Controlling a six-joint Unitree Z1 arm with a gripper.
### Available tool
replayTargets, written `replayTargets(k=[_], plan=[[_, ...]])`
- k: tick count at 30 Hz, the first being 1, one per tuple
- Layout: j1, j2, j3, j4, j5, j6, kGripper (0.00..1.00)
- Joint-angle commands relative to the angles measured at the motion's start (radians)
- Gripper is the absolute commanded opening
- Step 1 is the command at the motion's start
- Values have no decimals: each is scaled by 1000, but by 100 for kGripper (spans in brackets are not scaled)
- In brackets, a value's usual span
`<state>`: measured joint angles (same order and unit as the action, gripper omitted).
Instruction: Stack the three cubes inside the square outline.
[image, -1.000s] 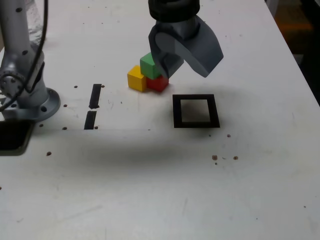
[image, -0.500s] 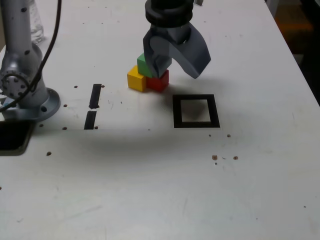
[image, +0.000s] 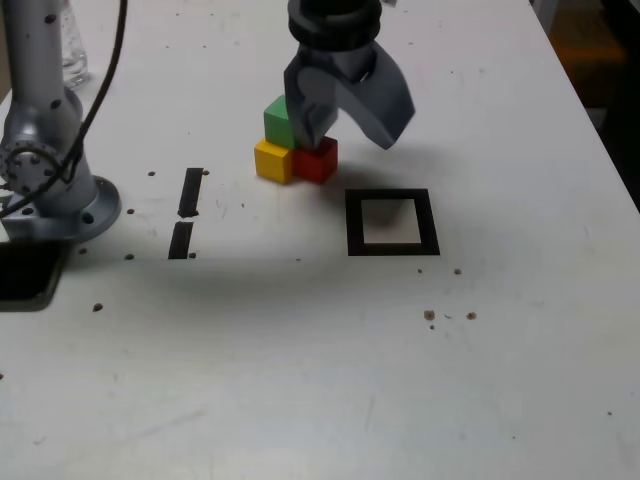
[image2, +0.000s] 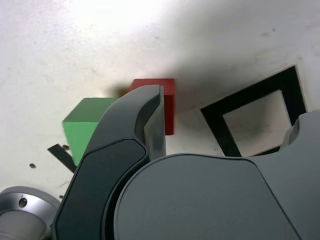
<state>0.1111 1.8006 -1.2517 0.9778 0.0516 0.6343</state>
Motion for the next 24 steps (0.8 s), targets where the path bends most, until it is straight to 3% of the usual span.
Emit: replayTargets(k=[1,11,21,24], plan=[[-17,-9,-26,-3,-9,15,93],[-66,-79,-151,110,-5,31,93],[-9,-163,-108,264,111,22,93],[3,-165,-68,260,118,21,93]])
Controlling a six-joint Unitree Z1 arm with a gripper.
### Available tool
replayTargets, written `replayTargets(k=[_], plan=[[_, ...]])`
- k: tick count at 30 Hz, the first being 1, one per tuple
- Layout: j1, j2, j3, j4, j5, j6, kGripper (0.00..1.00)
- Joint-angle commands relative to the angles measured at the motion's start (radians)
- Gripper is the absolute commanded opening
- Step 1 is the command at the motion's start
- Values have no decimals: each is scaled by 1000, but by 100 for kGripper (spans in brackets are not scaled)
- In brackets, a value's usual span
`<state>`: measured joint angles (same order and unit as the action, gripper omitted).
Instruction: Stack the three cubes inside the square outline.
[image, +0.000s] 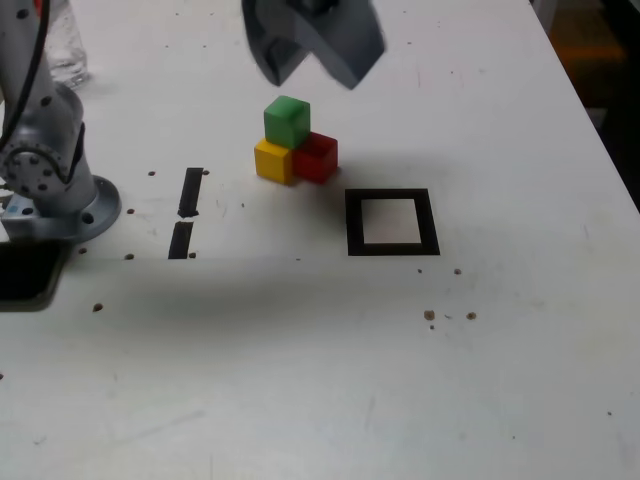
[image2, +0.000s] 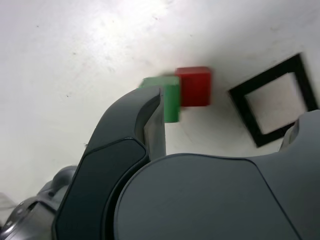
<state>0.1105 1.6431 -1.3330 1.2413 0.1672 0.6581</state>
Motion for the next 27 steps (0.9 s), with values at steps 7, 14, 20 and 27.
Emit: replayTargets(k=[7,14,20,27], plan=[[22,-6,88,-38,3,-10,93],[40,-1,145,-77,2,-11,92],[47,8,197,-118,-2,-16,91],[47,25,225,-145,-7,-24,88]])
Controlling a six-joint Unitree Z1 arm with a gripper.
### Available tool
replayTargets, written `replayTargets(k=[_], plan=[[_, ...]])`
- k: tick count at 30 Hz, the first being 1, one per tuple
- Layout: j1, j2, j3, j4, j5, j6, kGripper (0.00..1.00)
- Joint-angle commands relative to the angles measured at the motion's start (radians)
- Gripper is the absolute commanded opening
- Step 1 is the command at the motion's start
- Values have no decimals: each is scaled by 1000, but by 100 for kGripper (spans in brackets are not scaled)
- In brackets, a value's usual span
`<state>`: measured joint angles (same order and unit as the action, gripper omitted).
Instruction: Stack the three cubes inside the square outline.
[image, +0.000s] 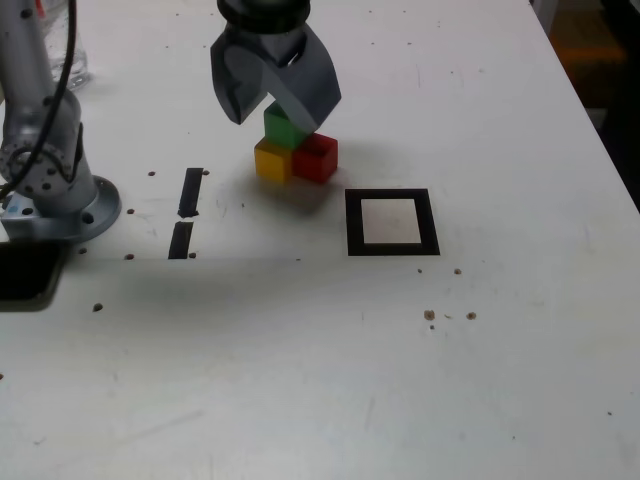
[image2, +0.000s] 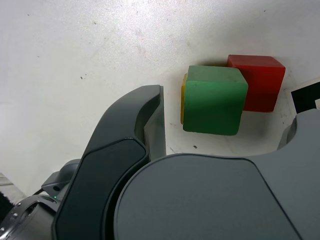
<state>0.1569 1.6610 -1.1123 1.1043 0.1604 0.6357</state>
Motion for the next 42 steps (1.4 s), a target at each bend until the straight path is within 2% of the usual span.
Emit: replayTargets(k=[1,6,12,15,24,28,32,37,42], plan=[[1,10,8,-14,-1,-3,87],[1,22,37,-63,7,-7,71],[1,23,45,-99,28,25,42],[1,24,45,-104,29,56,32],[1,10,47,-102,30,89,25],[1,-12,36,-72,31,87,24],[-11,-62,20,-7,25,71,24],[-63,-158,36,66,-9,18,24],[-110,-216,94,86,-42,-48,24]])
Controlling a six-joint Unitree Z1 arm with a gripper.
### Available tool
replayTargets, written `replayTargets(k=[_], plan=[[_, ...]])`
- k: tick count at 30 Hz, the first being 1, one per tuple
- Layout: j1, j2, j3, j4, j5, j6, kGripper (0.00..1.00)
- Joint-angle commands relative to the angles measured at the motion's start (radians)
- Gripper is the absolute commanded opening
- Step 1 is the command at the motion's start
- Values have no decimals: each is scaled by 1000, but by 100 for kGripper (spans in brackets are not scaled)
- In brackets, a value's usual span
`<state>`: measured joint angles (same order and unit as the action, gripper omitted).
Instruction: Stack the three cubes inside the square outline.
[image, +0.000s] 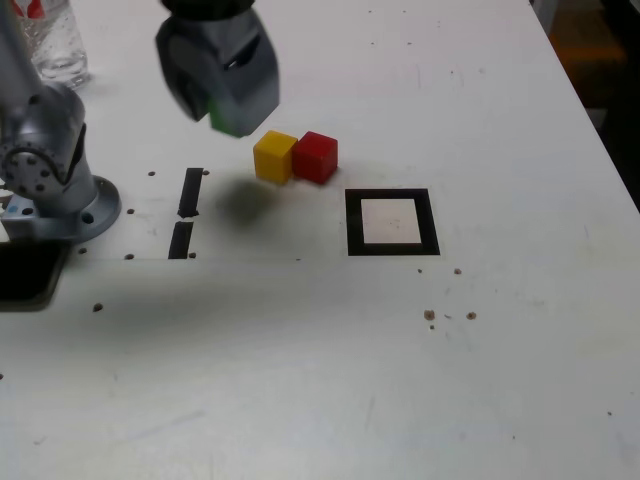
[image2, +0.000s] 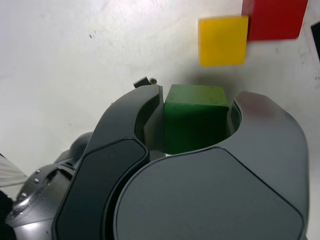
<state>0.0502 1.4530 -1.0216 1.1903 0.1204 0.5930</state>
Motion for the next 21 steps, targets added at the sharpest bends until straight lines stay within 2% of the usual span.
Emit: replayTargets(k=[1,6,14,21], plan=[[-12,-13,17,-1,-7,-20,24],[-57,-16,91,-43,-41,-87,25],[-118,13,190,-191,-120,-133,25],[-128,26,267,-291,-149,-141,27]])
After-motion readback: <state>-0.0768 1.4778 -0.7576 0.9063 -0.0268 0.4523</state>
